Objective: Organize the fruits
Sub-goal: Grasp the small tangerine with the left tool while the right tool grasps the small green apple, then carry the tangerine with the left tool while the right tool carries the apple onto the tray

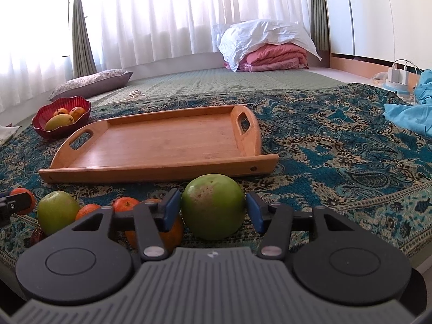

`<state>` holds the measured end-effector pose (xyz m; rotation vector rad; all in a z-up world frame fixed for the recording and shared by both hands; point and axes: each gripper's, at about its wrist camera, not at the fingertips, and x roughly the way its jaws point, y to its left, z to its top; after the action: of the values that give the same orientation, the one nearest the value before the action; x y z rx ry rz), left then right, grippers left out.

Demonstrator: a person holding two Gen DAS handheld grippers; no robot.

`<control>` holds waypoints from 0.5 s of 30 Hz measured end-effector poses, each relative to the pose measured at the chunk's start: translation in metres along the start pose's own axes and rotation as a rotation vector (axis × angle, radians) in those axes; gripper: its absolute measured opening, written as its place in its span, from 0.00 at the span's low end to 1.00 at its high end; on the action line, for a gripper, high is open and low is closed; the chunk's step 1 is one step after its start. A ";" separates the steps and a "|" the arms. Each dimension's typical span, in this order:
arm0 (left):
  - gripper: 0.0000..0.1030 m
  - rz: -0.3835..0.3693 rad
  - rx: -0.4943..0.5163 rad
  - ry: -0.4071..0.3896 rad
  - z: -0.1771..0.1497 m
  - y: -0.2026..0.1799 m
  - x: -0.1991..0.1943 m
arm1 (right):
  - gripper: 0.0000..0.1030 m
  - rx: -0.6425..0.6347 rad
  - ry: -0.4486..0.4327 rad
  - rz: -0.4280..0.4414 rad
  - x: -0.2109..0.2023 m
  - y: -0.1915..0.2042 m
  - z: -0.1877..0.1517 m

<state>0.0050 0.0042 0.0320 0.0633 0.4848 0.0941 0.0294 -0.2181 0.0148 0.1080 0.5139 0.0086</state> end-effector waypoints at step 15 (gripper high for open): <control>0.47 -0.088 -0.203 0.101 -0.015 0.019 0.013 | 0.67 0.024 0.030 0.030 0.004 -0.007 0.002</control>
<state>0.0084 0.0252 0.0142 -0.1625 0.5762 0.0600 0.0335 -0.2248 0.0140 0.1390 0.5424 0.0339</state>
